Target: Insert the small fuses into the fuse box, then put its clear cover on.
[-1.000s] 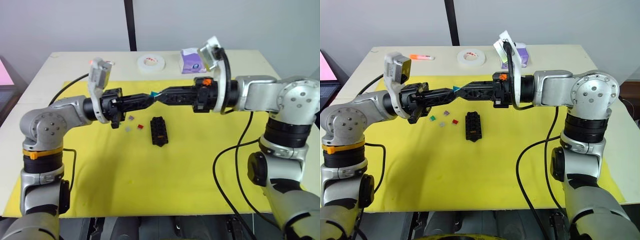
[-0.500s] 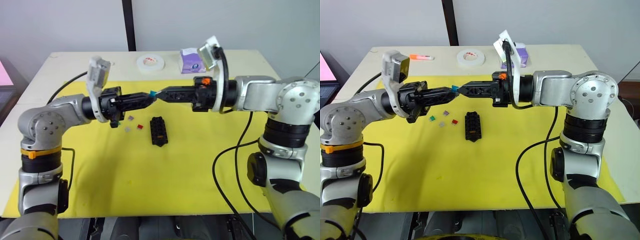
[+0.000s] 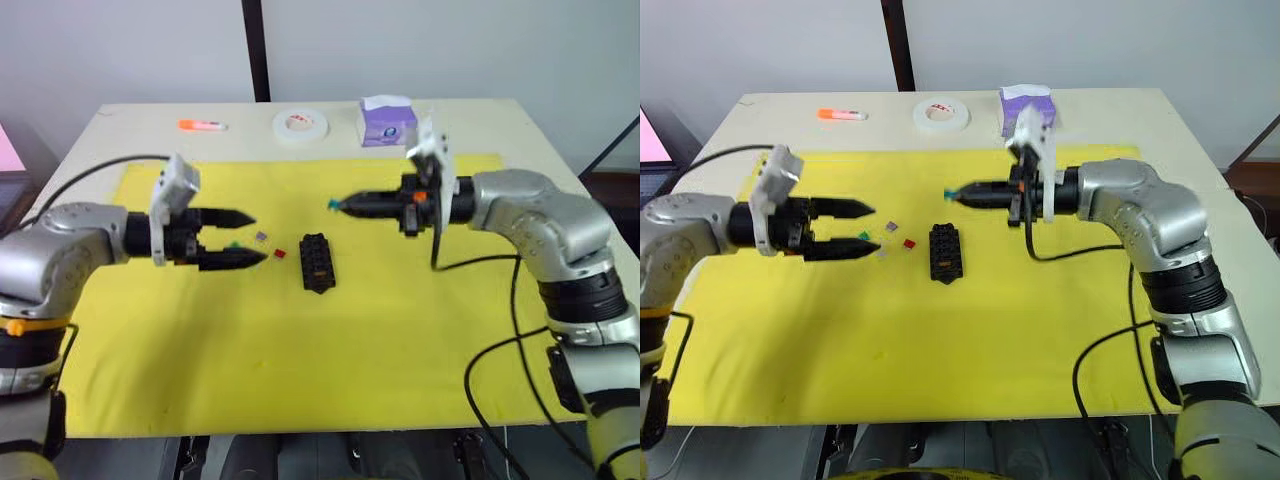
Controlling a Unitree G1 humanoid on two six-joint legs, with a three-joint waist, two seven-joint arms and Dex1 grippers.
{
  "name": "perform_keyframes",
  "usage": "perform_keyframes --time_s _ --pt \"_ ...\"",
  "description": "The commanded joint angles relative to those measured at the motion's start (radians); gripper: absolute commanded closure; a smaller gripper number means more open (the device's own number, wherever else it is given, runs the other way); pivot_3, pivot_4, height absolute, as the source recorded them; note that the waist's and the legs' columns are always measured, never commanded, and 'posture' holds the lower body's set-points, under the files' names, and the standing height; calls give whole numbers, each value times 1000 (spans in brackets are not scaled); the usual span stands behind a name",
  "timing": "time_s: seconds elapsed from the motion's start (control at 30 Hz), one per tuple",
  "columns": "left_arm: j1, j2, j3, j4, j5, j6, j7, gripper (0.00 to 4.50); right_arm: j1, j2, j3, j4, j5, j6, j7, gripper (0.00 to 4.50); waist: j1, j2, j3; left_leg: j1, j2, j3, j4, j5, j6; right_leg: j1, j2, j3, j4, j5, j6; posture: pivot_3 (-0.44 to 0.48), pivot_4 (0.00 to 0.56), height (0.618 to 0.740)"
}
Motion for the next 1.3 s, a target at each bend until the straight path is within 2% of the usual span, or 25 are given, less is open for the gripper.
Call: perform_keyframes --time_s 0.03,0.17,0.47,1.3 --pt "42 56 2 -88 47 -74 -52 72 -36 12 56 13 -93 -114 120 4500 -1 0 0 0 0 0 0 0 0 -1 0 0 0 0 0 0 150 740" --pt "128 84 6 -152 68 -100 -58 72 -63 54 140 50 -211 -87 90 4500 0 0 0 0 0 0 0 0 0 -1 0 1 0 0 -1 0 150 740" --pt "229 77 23 -206 62 -102 -31 72 -47 101 177 102 -323 -122 103 4500 4 0 0 -1 0 0 1 0 0 -1 0 0 0 0 -1 0 150 740" --pt "236 66 6 -219 68 -97 -18 72 -45 160 167 165 -412 -158 124 4500 2 0 0 0 0 0 1 0 0 -1 0 0 1 0 0 0 150 740"
